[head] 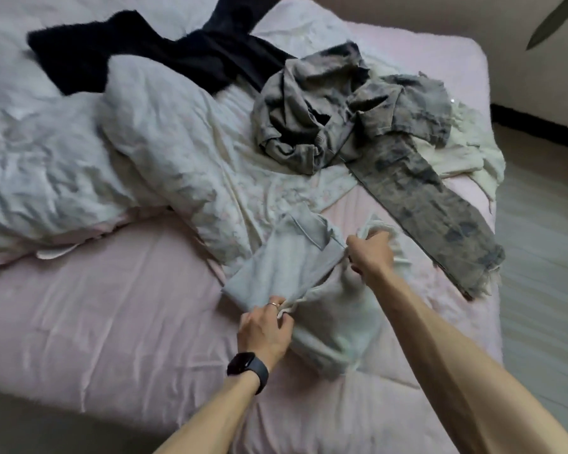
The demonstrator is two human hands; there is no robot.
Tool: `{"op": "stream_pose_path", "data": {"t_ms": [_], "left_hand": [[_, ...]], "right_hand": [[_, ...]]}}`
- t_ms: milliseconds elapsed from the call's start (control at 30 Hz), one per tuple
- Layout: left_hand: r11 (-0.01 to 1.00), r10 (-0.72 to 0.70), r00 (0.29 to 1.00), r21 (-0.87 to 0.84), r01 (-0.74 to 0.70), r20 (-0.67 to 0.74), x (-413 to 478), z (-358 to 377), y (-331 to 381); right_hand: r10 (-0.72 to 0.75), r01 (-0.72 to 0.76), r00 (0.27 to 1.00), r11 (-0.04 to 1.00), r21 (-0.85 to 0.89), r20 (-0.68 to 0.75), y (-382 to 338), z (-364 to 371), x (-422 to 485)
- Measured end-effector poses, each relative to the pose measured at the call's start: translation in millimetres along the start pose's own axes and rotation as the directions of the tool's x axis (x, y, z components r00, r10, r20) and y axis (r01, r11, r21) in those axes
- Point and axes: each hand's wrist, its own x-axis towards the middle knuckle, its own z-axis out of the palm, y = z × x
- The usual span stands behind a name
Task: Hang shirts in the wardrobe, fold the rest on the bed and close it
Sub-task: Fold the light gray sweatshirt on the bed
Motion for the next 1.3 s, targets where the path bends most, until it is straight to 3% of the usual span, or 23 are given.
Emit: {"op": "stream_pose_path", "data": {"t_ms": [100,267,467,533,600,667,700,733,767,800,867,933,1000,1067,1167,1300], "left_hand": [[0.989,-0.087,0.996,0.123,0.086,0.003,38,-11,-49],[0.950,-0.086,0.989,0.309,0.044,0.123,85,-5,-98],[0.889,-0.038,0.986,0.456,-0.039,0.159,92,-4,-125],[0.892,-0.122,0.960,0.452,-0.006,0.253,95,-8,-132],[0.881,-0.159,0.961,0.472,0.034,0.227,107,-10,-136],[0.895,-0.131,0.978,0.444,0.046,0.164,112,-21,-125],[0.932,-0.008,0.998,0.361,-0.017,0.067,111,-25,-114],[0.954,0.156,0.987,0.264,-0.143,-0.030,110,-25,-100],[0.935,0.332,0.935,0.176,-0.308,-0.122,104,-19,-87],[0.874,0.483,0.866,0.135,-0.467,-0.131,101,-11,-66],[0.772,0.617,0.786,0.162,-0.615,0.044,98,8,-32],[0.697,0.604,0.743,0.261,-0.668,0.288,111,33,-15],[0.669,0.515,0.741,0.337,-0.662,0.431,134,53,-24],[0.646,0.435,0.793,0.466,-0.604,0.426,160,61,-58],[0.650,0.381,0.848,0.545,-0.530,0.369,183,65,-102],[0.648,0.434,0.836,0.528,-0.549,0.338,187,74,-111]], "right_hand": [[-0.028,0.028,1.000,0.995,-0.092,0.006,-28,72,6],[-0.021,0.025,0.999,0.987,-0.160,0.029,-40,142,23],[0.020,-0.048,0.980,0.989,0.139,0.198,-39,183,38],[0.030,-0.121,0.922,0.969,0.214,0.386,-44,183,35],[0.008,-0.232,0.823,0.917,0.323,0.568,-48,172,26],[-0.041,-0.278,0.822,0.842,0.463,0.567,-44,149,11],[-0.096,-0.171,0.884,0.844,0.508,0.457,-37,134,2],[-0.169,0.015,0.947,0.873,0.487,0.275,-26,119,-8],[-0.276,0.235,0.959,0.898,0.372,0.058,-10,107,-19],[-0.375,0.400,0.914,0.896,0.192,-0.153,10,94,-28],[-0.518,0.474,0.789,0.856,-0.209,-0.330,47,85,-43],[-0.533,0.371,0.808,0.793,-0.483,-0.253,78,88,-42],[-0.379,0.234,0.919,0.749,-0.620,-0.111,94,98,-34],[-0.302,0.202,0.953,0.709,-0.676,-0.032,99,109,-21],[-0.392,0.281,0.920,0.681,-0.676,-0.013,108,117,1],[-0.441,0.267,0.890,0.713,-0.649,-0.118,132,124,19]]}}
